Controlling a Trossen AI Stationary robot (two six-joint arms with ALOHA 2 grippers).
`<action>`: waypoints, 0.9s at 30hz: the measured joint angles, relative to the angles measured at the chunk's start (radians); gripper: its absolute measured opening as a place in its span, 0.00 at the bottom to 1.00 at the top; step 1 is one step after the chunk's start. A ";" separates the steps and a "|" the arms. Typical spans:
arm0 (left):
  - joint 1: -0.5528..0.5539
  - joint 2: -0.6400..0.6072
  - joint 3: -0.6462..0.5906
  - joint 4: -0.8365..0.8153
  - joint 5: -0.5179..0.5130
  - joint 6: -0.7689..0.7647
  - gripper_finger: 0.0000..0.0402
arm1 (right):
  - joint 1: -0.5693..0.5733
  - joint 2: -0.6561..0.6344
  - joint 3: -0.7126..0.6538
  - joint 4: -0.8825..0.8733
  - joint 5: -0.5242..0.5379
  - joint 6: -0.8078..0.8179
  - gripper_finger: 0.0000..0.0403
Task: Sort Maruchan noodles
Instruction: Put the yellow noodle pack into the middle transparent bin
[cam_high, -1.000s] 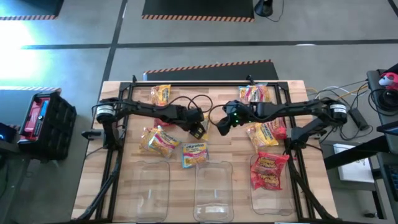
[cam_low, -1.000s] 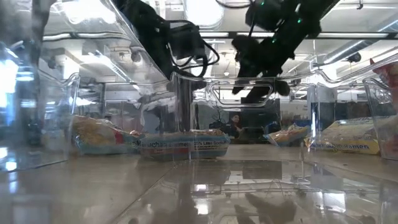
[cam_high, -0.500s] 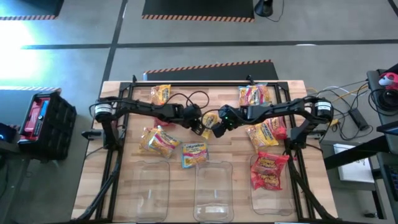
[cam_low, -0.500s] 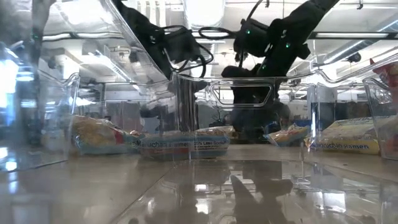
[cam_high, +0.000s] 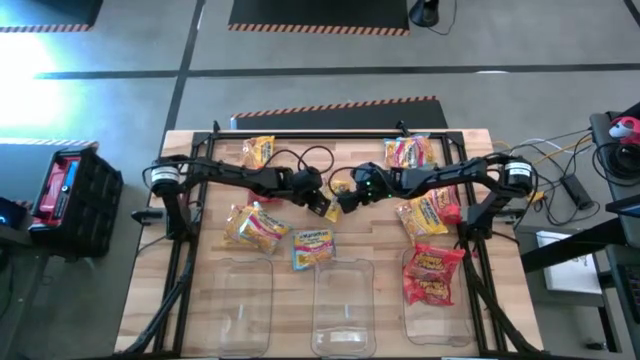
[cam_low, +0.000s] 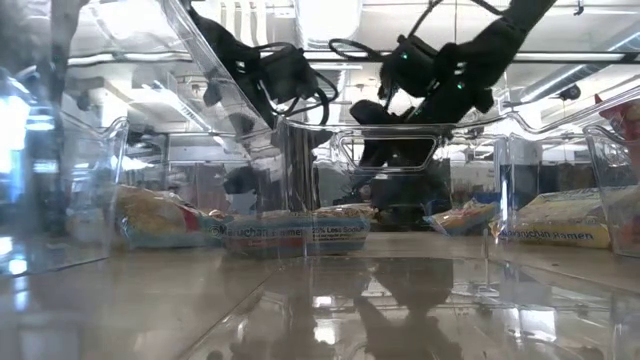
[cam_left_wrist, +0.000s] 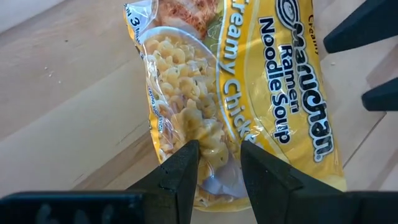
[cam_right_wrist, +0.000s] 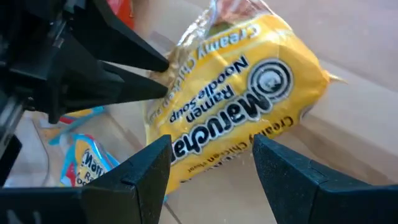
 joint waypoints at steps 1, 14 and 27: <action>0.000 0.000 0.000 0.000 0.000 -0.003 0.27 | 0.000 -0.003 -0.016 0.008 -0.001 0.009 0.53; 0.002 0.002 0.000 0.014 -0.016 -0.026 0.27 | -0.015 0.010 -0.152 0.292 0.010 0.179 0.53; 0.002 0.004 -0.002 0.035 -0.017 -0.064 0.27 | -0.029 0.042 -0.170 0.363 0.066 0.194 0.53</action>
